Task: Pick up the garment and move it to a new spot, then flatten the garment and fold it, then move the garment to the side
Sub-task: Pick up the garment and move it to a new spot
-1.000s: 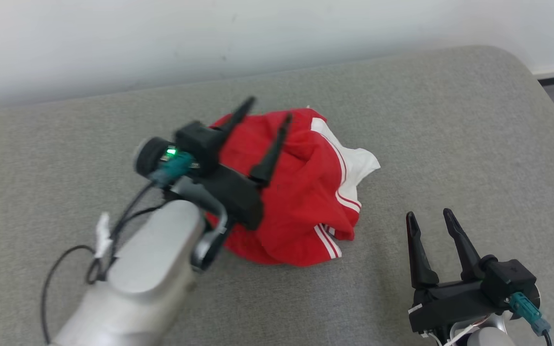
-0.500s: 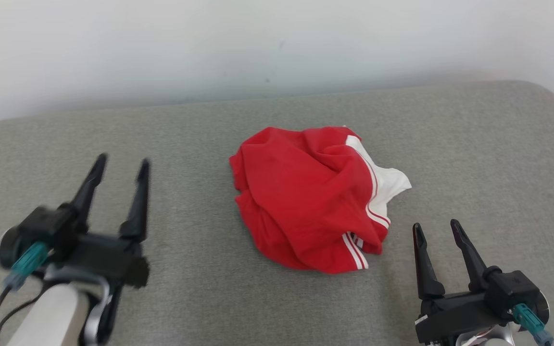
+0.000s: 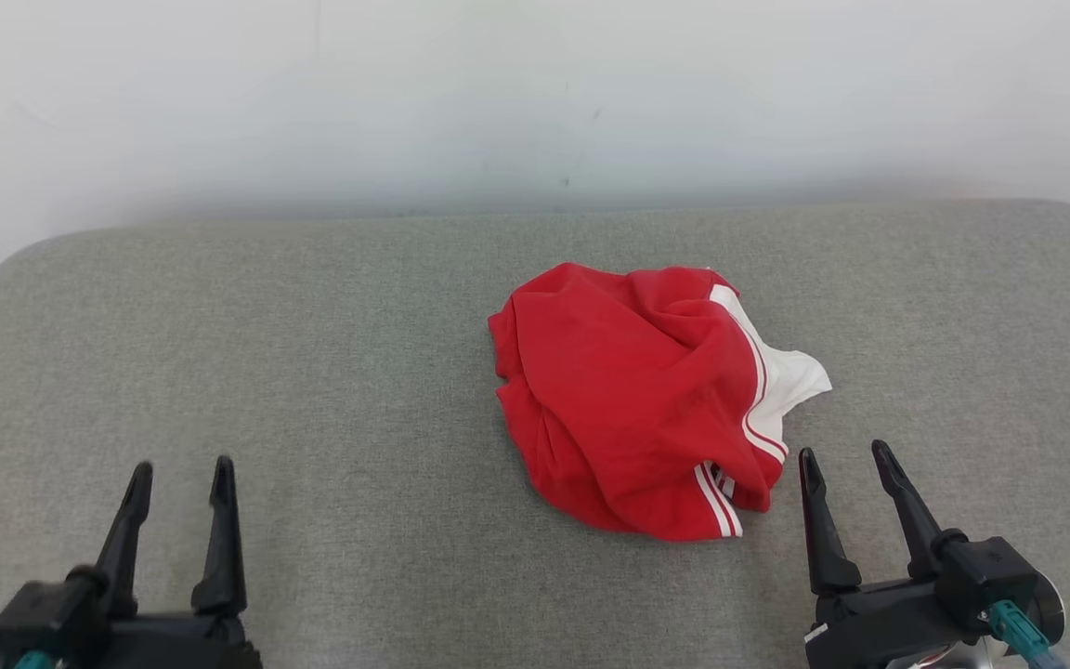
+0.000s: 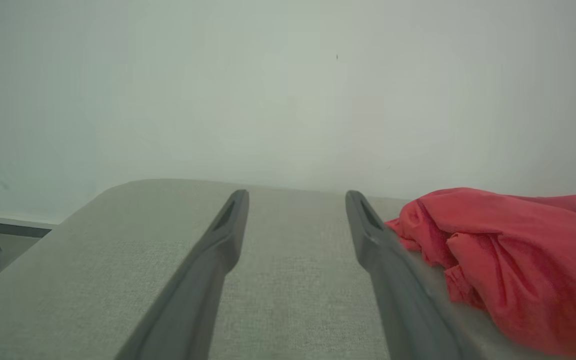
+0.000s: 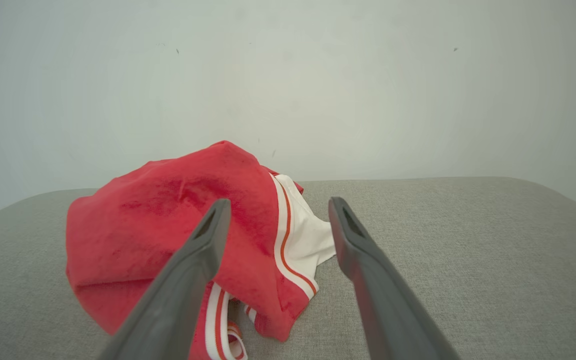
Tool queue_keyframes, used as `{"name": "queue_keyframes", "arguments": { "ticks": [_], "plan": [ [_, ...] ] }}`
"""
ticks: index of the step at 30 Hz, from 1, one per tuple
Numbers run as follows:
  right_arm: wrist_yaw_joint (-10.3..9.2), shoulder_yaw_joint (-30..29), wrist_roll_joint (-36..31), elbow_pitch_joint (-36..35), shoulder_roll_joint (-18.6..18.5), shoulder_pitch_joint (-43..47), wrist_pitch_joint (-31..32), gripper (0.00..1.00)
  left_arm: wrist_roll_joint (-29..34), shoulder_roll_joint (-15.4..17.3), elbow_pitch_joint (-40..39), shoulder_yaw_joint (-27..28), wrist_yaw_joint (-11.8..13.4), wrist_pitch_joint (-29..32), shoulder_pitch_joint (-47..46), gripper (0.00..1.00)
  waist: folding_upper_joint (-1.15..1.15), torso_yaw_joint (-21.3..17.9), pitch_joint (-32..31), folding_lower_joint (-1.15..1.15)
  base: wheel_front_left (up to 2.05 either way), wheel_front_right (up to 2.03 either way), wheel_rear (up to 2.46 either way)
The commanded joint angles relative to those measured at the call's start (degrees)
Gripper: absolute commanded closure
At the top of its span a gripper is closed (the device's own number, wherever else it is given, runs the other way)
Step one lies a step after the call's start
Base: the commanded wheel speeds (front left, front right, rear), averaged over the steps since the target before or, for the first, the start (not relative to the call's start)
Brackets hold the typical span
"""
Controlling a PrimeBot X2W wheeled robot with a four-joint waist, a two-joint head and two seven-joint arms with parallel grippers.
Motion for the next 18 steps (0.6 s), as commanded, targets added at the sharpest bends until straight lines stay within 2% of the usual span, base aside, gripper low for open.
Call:
{"name": "queue_keyframes", "arguments": {
  "ticks": [1,9,18],
  "plan": [
    [0.05,0.1,-0.25,0.01,0.02,0.63,-0.03,0.0,0.74,-0.69,-0.59,1.22,-0.61,-0.06,1.36,0.0,0.0,0.07,-0.17,0.01,0.0,0.0,0.0],
    [0.05,-0.18,-0.6,0.09,0.01,0.74,-0.03,0.0,4.14,-3.59,-1.96,5.41,-6.99,-0.06,5.24,0.0,0.0,0.33,-0.22,0.01,0.0,0.0,0.0],
    [0.05,0.1,-0.62,0.57,0.02,0.68,-0.03,0.0,5.71,-6.6,-0.14,8.67,-10.36,-0.06,5.59,0.0,0.0,0.2,-0.77,0.01,0.0,0.0,0.0]
  ]
}}
